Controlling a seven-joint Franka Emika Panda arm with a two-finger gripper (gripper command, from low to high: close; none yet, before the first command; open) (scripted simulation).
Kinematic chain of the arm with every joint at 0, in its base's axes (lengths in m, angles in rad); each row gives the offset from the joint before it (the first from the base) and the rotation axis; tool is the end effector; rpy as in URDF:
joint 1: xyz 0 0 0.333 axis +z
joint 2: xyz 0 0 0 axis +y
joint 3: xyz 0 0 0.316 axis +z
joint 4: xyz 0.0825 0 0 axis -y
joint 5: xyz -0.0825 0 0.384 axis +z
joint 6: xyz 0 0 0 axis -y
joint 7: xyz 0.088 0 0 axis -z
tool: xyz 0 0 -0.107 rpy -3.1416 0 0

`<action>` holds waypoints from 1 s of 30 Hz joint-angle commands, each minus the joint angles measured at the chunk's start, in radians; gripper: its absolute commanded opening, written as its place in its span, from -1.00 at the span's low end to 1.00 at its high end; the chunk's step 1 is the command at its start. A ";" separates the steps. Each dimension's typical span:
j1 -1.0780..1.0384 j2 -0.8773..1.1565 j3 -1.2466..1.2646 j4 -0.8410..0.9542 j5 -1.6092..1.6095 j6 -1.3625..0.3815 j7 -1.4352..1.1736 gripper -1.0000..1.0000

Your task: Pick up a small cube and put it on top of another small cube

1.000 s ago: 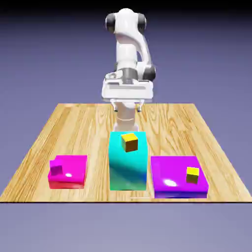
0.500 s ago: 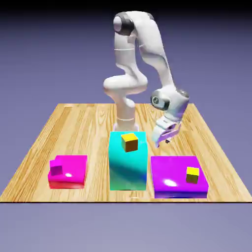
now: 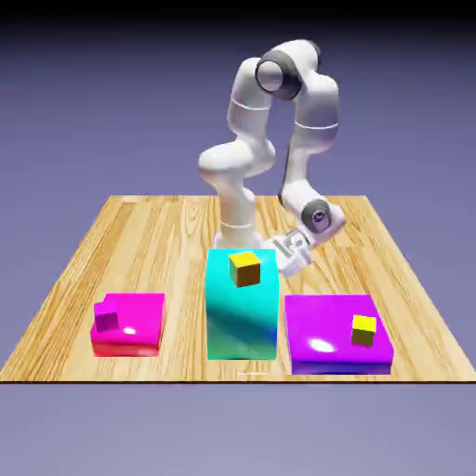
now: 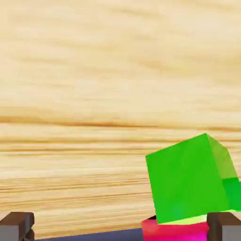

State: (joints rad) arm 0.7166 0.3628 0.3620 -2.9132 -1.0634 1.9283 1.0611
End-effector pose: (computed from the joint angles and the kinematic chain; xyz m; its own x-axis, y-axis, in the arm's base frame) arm 0.1127 0.1376 0.0913 0.5653 0.5870 -0.5795 0.7020 0.0266 0.7117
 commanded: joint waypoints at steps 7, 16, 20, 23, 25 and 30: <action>0.102 0.146 -0.001 -0.027 -0.304 -0.206 0.057 0.00; 0.092 0.280 -0.193 0.024 -0.559 -0.216 0.112 0.00; 0.111 0.228 -0.130 0.003 -0.472 -0.213 0.085 -1.00; 0.140 0.151 -0.035 -0.028 -0.342 -0.208 0.044 -1.00; 0.124 0.150 0.011 0.017 -0.318 -0.238 -0.008 -1.00; 0.073 0.185 0.142 0.198 -0.321 -0.368 -0.199 -1.00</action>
State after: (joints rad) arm 0.7892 0.5473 0.5043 -2.7148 -1.3819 1.5608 0.8618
